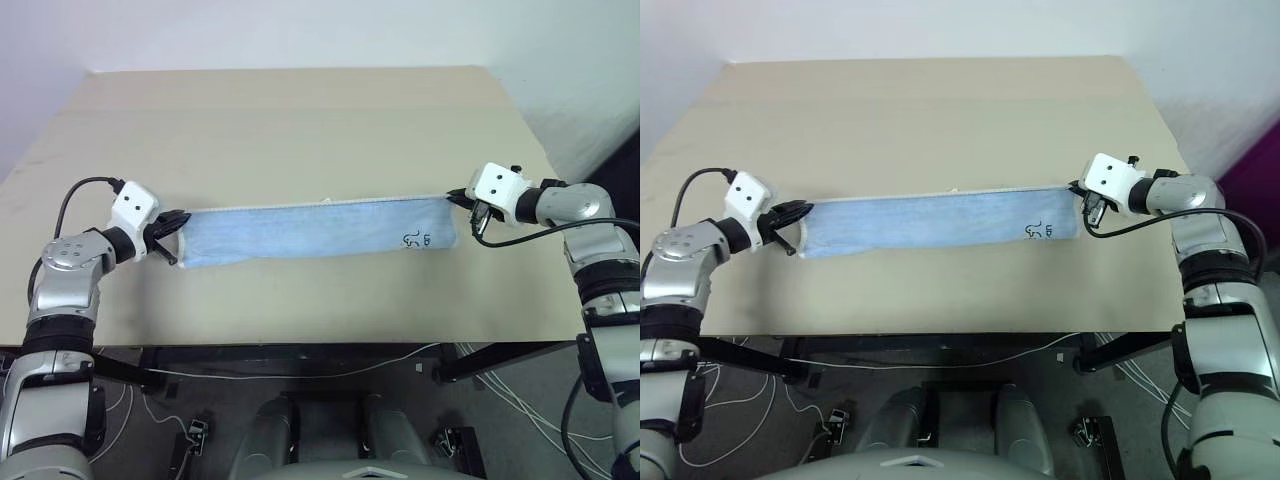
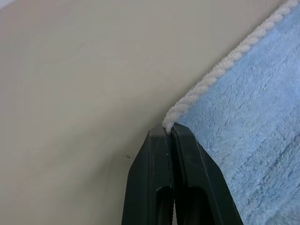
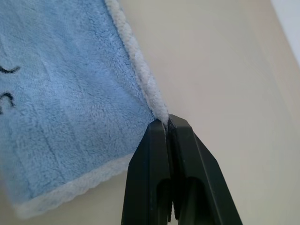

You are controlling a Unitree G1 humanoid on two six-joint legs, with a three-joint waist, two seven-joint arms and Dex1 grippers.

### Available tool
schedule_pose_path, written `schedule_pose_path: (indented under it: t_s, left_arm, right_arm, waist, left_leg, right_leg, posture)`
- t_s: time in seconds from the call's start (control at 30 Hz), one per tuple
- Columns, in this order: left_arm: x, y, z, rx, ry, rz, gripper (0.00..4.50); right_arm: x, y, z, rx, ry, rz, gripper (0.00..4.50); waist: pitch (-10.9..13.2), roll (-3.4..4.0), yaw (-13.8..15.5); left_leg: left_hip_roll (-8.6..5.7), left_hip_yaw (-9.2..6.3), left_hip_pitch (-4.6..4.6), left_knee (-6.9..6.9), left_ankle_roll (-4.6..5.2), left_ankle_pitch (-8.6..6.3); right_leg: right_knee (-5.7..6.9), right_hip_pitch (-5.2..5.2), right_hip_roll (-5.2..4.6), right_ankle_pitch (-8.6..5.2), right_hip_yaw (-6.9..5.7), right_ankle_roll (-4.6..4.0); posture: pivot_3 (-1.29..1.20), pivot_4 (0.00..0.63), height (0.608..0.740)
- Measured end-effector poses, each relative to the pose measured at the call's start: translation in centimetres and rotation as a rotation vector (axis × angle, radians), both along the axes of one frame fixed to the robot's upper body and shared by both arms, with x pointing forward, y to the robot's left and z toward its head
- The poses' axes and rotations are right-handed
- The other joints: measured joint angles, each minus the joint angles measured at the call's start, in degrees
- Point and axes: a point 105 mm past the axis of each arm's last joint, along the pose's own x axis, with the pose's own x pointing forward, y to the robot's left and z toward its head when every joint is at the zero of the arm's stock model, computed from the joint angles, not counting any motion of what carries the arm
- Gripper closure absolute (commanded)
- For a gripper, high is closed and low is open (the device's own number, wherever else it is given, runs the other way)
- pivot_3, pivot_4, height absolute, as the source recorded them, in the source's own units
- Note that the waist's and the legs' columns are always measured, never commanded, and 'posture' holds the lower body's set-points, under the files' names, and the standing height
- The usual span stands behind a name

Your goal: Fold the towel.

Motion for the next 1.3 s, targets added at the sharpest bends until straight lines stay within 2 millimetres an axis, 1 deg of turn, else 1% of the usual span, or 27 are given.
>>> schedule_pose_path:
  t_s: [0.1, 0.13, 0.17, 0.23, 0.37, 0.53, 0.57, 0.6, 0.73, 0.8, 0.9, 1.0, 1.07, 1.13, 1.2, 1.23, 1.3]
  left_arm:
    - [0.3, -0.1, -1.1, 0.013, 0.036, 0.005, 4.5]
    - [0.3, -0.1, -1.4, 0.017, 0.045, 0.005, 4.13]
    - [0.3, -0.1, -1.5, 0.013, 0.05, 0.006, 4.01]
    - [0.3, 0.0, -1.7, 0.009, 0.058, 0.009, 3.49]
    - [0.3, 0.2, -1.7, -0.004, 0.06, 0.022, 2.13]
    - [0.3, 0.6, -1.1, -0.051, 0.038, 0.049, 0.44]
    - [0.3, 0.7, -1.0, -0.059, 0.034, 0.057, 0.13]
    - [0.2, 0.8, -0.7, -0.077, 0.028, 0.061, 0.0]
    - [-0.4, 1.3, 0.2, -0.172, -0.002, 0.086, 0.0]
    - [-1.0, 2.0, 0.4, -0.196, -0.011, 0.109, 0.0]
    - [-1.9, 3.0, -0.1, -0.194, 0.001, 0.148, 0.0]
    - [-2.4, 4.0, 0.3, -0.211, -0.024, 0.195, 0.0]
    - [-2.8, 4.2, 1.5, -0.211, -0.063, 0.201, 0.0]
    - [-3.3, 3.1, 2.8, -0.189, -0.098, 0.135, 0.0]
    - [-3.8, 1.2, 3.8, -0.175, -0.12, 0.044, 0.0]
    - [-4.0, 0.4, 4.1, -0.174, -0.122, 0.005, 0.0]
    - [-4.6, -1.7, 4.2, -0.164, -0.108, -0.094, 0.0]
  right_arm:
    - [0.6, 0.3, -0.5, -0.005, -0.014, -0.013, 4.48]
    - [0.7, 0.5, -0.7, -0.006, -0.016, -0.015, 4.5]
    - [0.8, 0.5, -0.9, -0.005, -0.014, -0.019, 4.29]
    - [1.0, 0.6, -1.3, -0.003, -0.016, -0.029, 3.87]
    - [1.1, 0.2, -1.3, 0.006, -0.027, -0.056, 2.54]
    - [1.2, -0.1, -0.9, 0.025, -0.049, -0.067, 0.77]
    - [1.2, -0.2, -0.7, 0.028, -0.058, -0.07, 0.47]
    - [1.2, -0.4, -0.4, 0.031, -0.075, -0.075, 0.09]
    - [0.6, -1.0, 1.3, 0.017, -0.171, -0.068, 0.04]
    - [-0.2, -1.1, 2.1, 0.015, -0.239, -0.055, 0.04]
    - [-1.7, -1.0, 2.0, 0.043, -0.269, -0.053, 0.04]
    - [-3.5, -0.5, 1.2, 0.159, -0.22, -0.095, 0.04]
    - [-4.8, 0.3, 0.9, 0.347, -0.131, -0.147, 0.04]
    - [-5.9, 1.3, 0.6, 0.56, -0.004, -0.198, 0.04]
    - [-6.7, 2.2, 0.4, 0.727, 0.103, -0.241, 0.04]
    - [-6.9, 2.5, 0.3, 0.785, 0.153, -0.259, 0.04]
    - [-7.4, 3.1, -0.3, 0.991, 0.259, -0.328, 0.04]
  waist:
    - [0.0, 0.0, -0.04]
    - [0.0, 0.0, -0.05]
    - [0.0, 0.0, -0.07]
    - [0.0, 0.0, -0.02]
    - [0.0, 0.0, -0.03]
    - [0.0, 0.0, -0.08]
    - [0.0, 0.0, -0.08]
    - [0.0, 0.0, -0.05]
    - [0.0, 0.0, -0.04]
    - [-0.01, 0.0, -0.02]
    - [-0.01, 0.0, 0.04]
    - [-0.01, -0.01, 0.32]
    - [-0.02, -0.02, 0.38]
    - [-0.03, -0.02, 0.42]
    - [-0.04, -0.02, 0.45]
    - [-0.04, -0.01, 0.46]
    - [-0.1, -0.09, 0.43]
  left_leg:
    - [0.01, 0.0, 0.0, 0.0, -0.01, 0.01]
    - [0.0, 0.0, -0.01, 0.0, -0.01, 0.01]
    - [0.0, 0.0, -0.01, 0.01, -0.01, 0.01]
    - [0.0, 0.0, -0.01, 0.01, -0.01, 0.01]
    - [0.0, -0.01, -0.01, 0.01, -0.01, 0.01]
    - [0.0, -0.01, -0.01, 0.01, -0.01, 0.01]
    - [0.01, -0.01, -0.01, 0.01, -0.01, 0.01]
    - [0.01, -0.02, -0.02, 0.01, -0.01, 0.01]
    - [0.01, -0.03, -0.03, 0.01, -0.01, 0.01]
    - [0.01, -0.04, -0.03, 0.01, 0.0, 0.01]
    - [0.02, -0.05, -0.03, 0.02, 0.0, 0.01]
    - [0.03, -0.09, -0.05, 0.08, 0.0, 0.0]
    - [0.03, -0.12, -0.07, 0.12, 0.01, 0.0]
    - [0.03, -0.16, -0.04, 0.12, 0.01, 0.0]
    - [0.03, -0.22, -0.04, 0.1, 0.01, -0.01]
    - [0.03, -0.21, -0.04, 0.09, 0.01, -0.01]
    - [0.05, -0.25, 0.0, 0.01, 0.0, -0.01]
  right_leg:
    - [0.03, -0.01, 0.01, 0.0, 0.0, 0.0]
    - [0.03, -0.02, 0.01, 0.0, 0.01, 0.0]
    - [0.04, -0.01, 0.01, 0.0, 0.01, 0.0]
    - [0.04, -0.02, 0.01, 0.0, 0.01, 0.0]
    - [0.05, -0.02, 0.0, 0.0, 0.01, 0.0]
    - [0.06, -0.02, 0.0, 0.0, 0.01, 0.0]
    - [0.06, -0.02, 0.0, 0.0, 0.01, 0.0]
    - [0.06, -0.02, 0.0, 0.0, 0.01, 0.0]
    - [0.07, -0.05, -0.01, 0.0, 0.02, 0.0]
    - [0.08, -0.04, -0.03, 0.0, 0.03, 0.0]
    - [0.1, -0.04, -0.03, 0.0, 0.03, 0.0]
    - [0.14, -0.03, -0.04, 0.0, 0.03, 0.0]
    - [0.14, -0.01, -0.11, 0.0, 0.03, 0.0]
    - [0.08, 0.06, -0.15, 0.0, 0.04, 0.0]
    - [0.05, 0.09, -0.18, 0.0, 0.03, 0.0]
    - [0.05, 0.08, -0.19, 0.0, 0.03, 0.0]
    - [-0.02, 0.13, -0.18, 0.0, 0.02, -0.01]
  posture:
    - [0.0, 0.15, 0.74]
    - [0.0, 0.15, 0.74]
    - [0.0, 0.15, 0.74]
    - [0.0, 0.15, 0.74]
    - [0.0, 0.15, 0.74]
    - [0.0, 0.15, 0.74]
    - [0.0, 0.15, 0.74]
    - [0.0, 0.15, 0.74]
    - [0.0, 0.15, 0.74]
    - [0.0, 0.15, 0.74]
    - [0.0, 0.15, 0.74]
    - [0.0, 0.15, 0.74]
    - [0.0, 0.15, 0.74]
    - [0.0, 0.15, 0.74]
    - [0.0, 0.15, 0.74]
    - [0.0, 0.15, 0.74]
    - [0.0, 0.15, 0.74]
